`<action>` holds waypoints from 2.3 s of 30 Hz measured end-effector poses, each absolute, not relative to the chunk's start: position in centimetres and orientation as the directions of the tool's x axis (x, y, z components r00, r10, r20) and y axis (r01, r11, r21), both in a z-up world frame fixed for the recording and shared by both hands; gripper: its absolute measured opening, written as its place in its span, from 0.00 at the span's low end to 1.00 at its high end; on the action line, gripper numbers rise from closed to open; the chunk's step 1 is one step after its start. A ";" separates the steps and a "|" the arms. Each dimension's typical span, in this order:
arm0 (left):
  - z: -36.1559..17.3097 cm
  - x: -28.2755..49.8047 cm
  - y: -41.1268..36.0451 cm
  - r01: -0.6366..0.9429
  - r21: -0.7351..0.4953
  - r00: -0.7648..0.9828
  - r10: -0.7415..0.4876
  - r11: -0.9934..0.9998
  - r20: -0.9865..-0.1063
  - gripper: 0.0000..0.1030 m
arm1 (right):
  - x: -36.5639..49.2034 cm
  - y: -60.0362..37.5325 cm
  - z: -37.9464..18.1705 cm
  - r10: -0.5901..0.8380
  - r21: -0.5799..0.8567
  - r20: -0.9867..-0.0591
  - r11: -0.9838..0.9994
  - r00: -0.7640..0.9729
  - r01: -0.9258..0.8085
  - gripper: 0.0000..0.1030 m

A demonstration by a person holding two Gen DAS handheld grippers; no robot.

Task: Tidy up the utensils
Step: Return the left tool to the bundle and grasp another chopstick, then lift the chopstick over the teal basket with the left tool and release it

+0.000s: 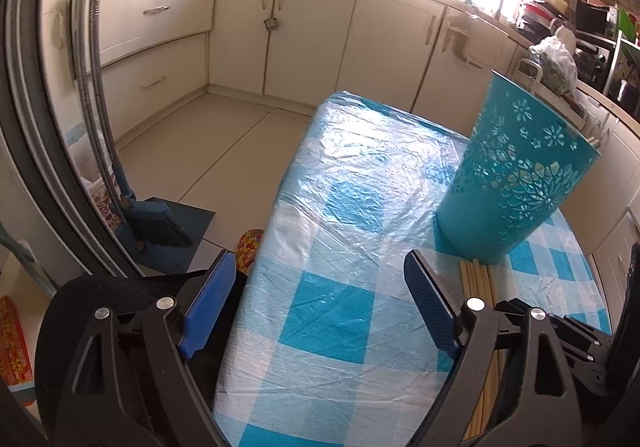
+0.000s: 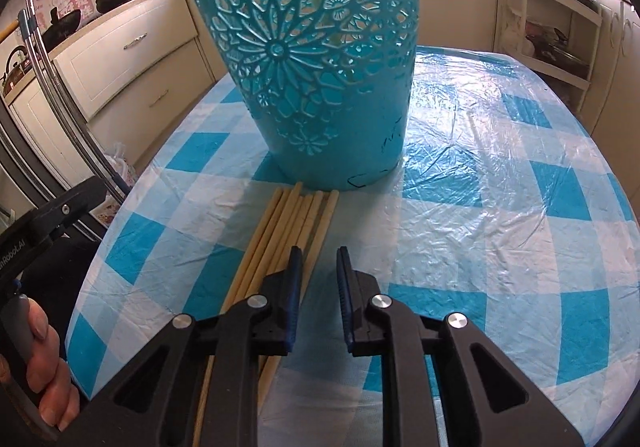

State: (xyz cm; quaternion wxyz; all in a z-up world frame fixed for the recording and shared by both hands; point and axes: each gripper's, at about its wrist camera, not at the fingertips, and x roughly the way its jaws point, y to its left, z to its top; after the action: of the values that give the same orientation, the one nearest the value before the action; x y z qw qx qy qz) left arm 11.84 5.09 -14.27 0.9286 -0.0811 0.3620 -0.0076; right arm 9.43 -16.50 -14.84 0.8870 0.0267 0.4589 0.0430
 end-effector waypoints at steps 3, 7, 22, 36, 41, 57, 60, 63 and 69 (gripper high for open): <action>-14.4 12.0 3.8 0.018 -0.156 0.716 -0.122 0.988 -0.687 0.80 | 9.3 -16.6 -14.8 0.100 0.069 -0.820 0.995 0.564 -0.075 0.13; -14.6 12.5 1.0 0.120 -0.144 0.667 -0.187 0.982 -0.721 0.80 | 8.8 -17.2 -14.7 0.096 0.044 -0.833 0.993 0.545 -0.108 0.10; -17.4 14.7 -4.7 0.189 0.007 0.549 -0.100 0.982 -0.830 0.80 | 8.0 -20.4 -14.6 0.158 0.141 -0.824 0.987 0.545 -0.073 0.10; -17.6 15.5 -6.3 0.211 0.033 0.525 -0.084 0.977 -0.847 0.64 | 8.2 -21.3 -14.9 0.166 0.154 -0.813 0.986 0.559 -0.069 0.10; -17.0 15.3 -7.7 0.278 0.021 0.503 -0.126 0.960 -0.855 0.29 | 8.2 -21.2 -14.9 0.161 0.144 -0.811 0.987 0.562 -0.075 0.10; -17.1 15.2 -8.2 0.319 -0.005 0.489 -0.169 0.948 -0.856 0.05 | 8.3 -21.1 -15.1 0.153 0.131 -0.801 0.988 0.579 -0.080 0.10; -17.2 15.2 -7.7 0.310 -0.019 0.485 -0.176 0.951 -0.856 0.05 | 8.3 -21.1 -15.1 0.151 0.128 -0.800 0.988 0.580 -0.081 0.10; -17.2 15.1 -6.9 0.292 -0.056 0.471 -0.195 0.955 -0.861 0.05 | 8.3 -21.0 -15.1 0.146 0.121 -0.800 0.989 0.582 -0.082 0.10; -16.5 14.7 -4.6 0.262 -0.156 0.449 -0.263 0.952 -0.854 0.05 | 8.2 -21.0 -15.1 0.145 0.118 -0.799 0.989 0.583 -0.084 0.10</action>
State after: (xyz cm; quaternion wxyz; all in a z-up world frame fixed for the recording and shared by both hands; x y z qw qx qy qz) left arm 14.73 -4.61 -16.46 0.8512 -0.0007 0.5017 -0.1543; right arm 8.24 -21.03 -15.05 0.8891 0.0336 0.4520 0.0642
